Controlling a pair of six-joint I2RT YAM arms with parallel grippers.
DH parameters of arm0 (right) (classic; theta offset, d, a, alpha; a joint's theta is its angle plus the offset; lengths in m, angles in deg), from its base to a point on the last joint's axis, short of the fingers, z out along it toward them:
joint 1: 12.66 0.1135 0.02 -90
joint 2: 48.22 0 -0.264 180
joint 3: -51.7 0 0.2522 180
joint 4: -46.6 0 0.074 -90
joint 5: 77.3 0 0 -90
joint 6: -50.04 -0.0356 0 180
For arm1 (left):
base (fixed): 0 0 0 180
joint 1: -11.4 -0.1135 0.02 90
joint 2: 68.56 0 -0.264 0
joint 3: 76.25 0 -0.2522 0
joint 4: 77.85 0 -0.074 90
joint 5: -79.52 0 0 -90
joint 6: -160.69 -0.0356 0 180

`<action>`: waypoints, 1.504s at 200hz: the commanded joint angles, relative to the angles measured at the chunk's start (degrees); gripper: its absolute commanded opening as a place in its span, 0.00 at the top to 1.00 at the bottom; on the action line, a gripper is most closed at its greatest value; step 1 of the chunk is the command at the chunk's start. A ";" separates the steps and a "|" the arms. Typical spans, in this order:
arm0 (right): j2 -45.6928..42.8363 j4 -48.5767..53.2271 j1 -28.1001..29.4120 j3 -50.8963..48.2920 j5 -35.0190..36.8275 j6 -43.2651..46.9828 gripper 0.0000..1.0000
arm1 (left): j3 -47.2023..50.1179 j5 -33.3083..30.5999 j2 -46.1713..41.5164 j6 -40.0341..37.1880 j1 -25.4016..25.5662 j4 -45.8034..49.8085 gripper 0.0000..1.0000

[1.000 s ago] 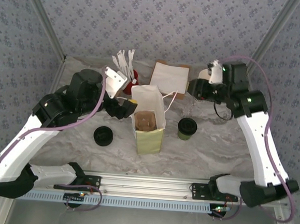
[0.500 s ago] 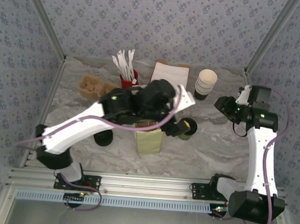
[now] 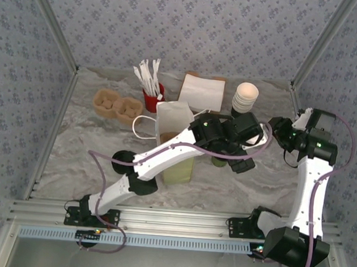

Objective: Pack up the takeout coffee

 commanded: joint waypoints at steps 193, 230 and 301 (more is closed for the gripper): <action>-8.97 -3.88 41.83 0.49 7.10 -6.83 0.46 | 5.70 -16.41 -28.65 3.29 -8.46 13.30 0.09; -5.20 -6.51 56.98 1.76 17.85 -6.93 0.42 | 11.16 -15.47 -33.61 4.28 -14.93 13.45 0.10; 6.67 -7.94 63.53 9.01 25.73 -4.15 0.43 | 60.44 -3.60 -62.99 6.18 -26.98 -17.41 0.06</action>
